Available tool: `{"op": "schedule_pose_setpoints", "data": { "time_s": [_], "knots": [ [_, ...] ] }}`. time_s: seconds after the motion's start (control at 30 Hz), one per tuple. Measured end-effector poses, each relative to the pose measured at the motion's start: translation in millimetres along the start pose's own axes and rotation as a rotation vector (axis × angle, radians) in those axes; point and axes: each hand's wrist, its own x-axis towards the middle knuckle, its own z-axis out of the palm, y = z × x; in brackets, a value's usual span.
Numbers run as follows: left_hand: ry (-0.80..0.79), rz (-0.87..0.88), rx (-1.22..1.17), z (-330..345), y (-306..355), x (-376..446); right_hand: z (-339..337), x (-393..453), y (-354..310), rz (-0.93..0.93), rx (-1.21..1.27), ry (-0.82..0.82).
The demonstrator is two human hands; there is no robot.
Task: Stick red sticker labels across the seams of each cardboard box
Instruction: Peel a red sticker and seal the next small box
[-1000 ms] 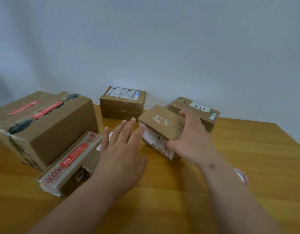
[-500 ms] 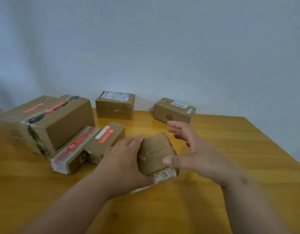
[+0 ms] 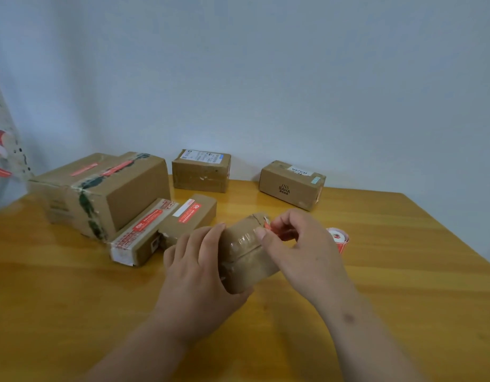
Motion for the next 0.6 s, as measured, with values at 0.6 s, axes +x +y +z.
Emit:
{"op": "schedule_pose_setpoints", "data": {
  "time_s": [0.6],
  "knots": [
    [0.013,0.035,-0.031,6,-22,2,-9,13,-8,-0.544,-0.545,-0.053]
  ]
}}
